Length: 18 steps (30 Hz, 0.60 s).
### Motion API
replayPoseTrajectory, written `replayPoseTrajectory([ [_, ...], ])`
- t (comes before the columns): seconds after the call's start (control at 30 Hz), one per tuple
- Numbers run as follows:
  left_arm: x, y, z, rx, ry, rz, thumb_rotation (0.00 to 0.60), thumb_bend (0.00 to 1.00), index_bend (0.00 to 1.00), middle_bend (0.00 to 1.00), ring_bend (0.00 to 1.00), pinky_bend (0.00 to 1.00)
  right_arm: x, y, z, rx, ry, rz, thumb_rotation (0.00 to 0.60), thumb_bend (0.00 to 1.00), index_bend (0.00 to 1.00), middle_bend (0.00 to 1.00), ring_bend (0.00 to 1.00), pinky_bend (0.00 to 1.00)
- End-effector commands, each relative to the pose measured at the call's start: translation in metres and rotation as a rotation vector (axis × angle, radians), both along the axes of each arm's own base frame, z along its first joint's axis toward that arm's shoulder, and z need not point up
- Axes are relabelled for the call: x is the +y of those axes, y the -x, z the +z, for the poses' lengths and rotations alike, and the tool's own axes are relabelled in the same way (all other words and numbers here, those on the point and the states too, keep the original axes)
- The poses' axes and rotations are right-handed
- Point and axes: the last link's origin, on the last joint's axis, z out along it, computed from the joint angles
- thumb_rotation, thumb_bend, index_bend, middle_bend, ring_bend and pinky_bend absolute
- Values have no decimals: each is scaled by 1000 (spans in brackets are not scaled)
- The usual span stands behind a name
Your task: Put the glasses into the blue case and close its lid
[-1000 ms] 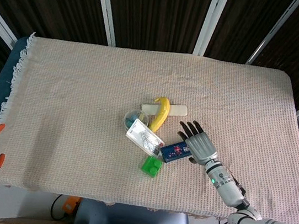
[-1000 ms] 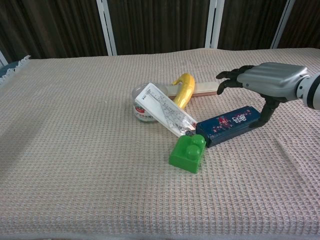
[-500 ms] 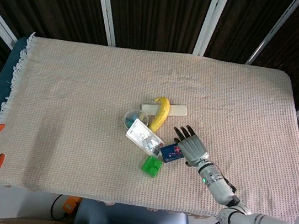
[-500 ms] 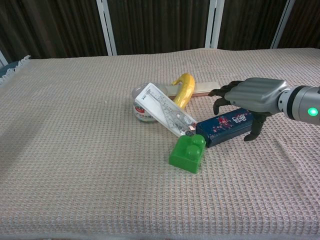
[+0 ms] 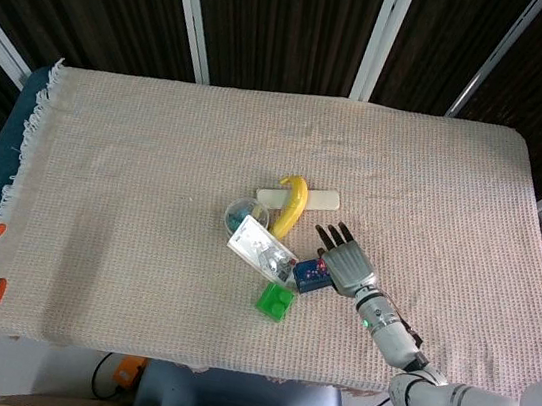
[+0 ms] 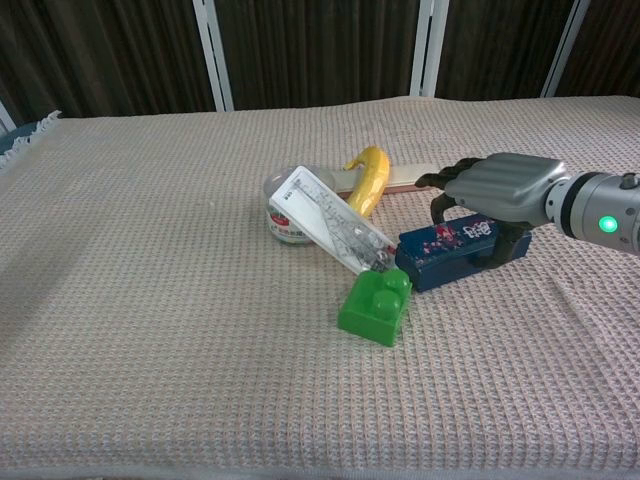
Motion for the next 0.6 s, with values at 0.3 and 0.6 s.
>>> replayPoseTrajectory([
  [0.3,0,0,0,0,-2,-1,600,423,0,0,0,11,3,1,2,-26,0,-15,600,417,204,26,0,0],
  [0.6,-2,0,2,-5,-9,-2,600,423,0,0,0,12,23,1,29,-129,51,-22,600,417,105,6,0,0],
])
